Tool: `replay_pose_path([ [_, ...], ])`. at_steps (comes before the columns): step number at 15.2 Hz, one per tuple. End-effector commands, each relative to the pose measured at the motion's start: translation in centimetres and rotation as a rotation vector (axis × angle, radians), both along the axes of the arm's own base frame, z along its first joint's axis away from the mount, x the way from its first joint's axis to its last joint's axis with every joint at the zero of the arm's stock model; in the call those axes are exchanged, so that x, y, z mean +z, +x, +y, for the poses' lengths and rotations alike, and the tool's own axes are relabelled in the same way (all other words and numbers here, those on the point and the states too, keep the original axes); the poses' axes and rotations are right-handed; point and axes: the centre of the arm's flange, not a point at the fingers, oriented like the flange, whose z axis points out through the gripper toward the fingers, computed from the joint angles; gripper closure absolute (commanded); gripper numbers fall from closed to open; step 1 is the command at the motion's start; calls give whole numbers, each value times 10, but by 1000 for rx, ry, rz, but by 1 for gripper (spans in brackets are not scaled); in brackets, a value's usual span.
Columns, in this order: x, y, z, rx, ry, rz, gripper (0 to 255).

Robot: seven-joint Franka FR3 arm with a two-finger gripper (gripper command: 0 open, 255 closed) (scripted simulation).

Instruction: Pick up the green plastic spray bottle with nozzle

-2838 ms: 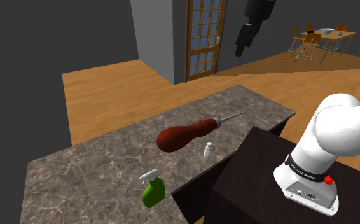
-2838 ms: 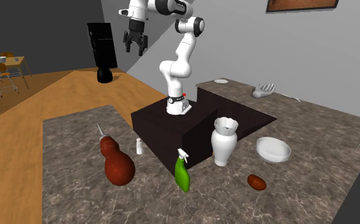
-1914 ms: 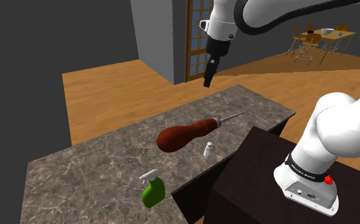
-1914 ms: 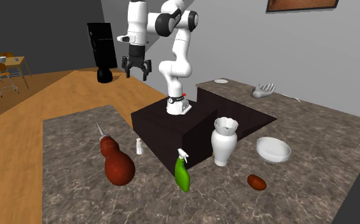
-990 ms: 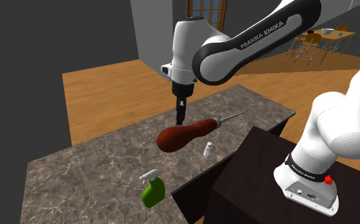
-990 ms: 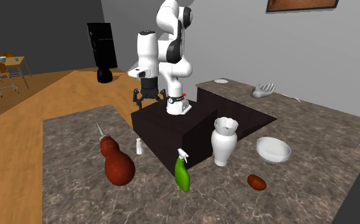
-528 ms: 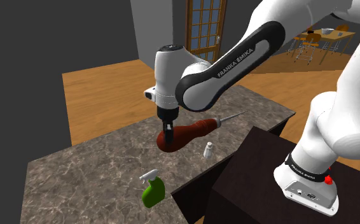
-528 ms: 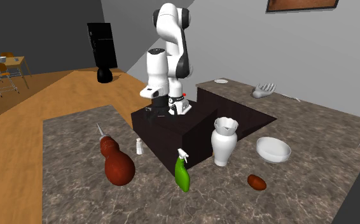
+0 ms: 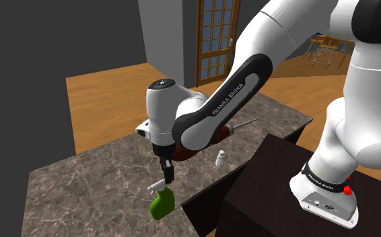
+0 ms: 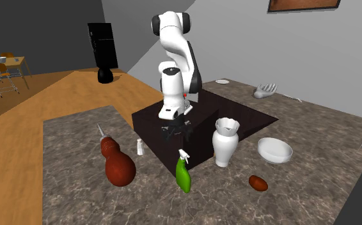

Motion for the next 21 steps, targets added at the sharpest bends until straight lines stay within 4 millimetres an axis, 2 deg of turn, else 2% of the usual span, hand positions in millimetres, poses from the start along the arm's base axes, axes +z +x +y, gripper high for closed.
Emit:
replay_pose_path([
  [1, -16, -2, 16, 42, 5, 8, 0],
  [8, -52, -2, 16, 42, 5, 8, 0],
  [10, -56, -2, 16, 42, 5, 8, 0],
  [11, -55, -3, 16, 42, 5, 8, 255],
  [20, -56, -2, 16, 42, 5, 8, 255],
  [21, -50, -2, 16, 42, 5, 8, 255],
])
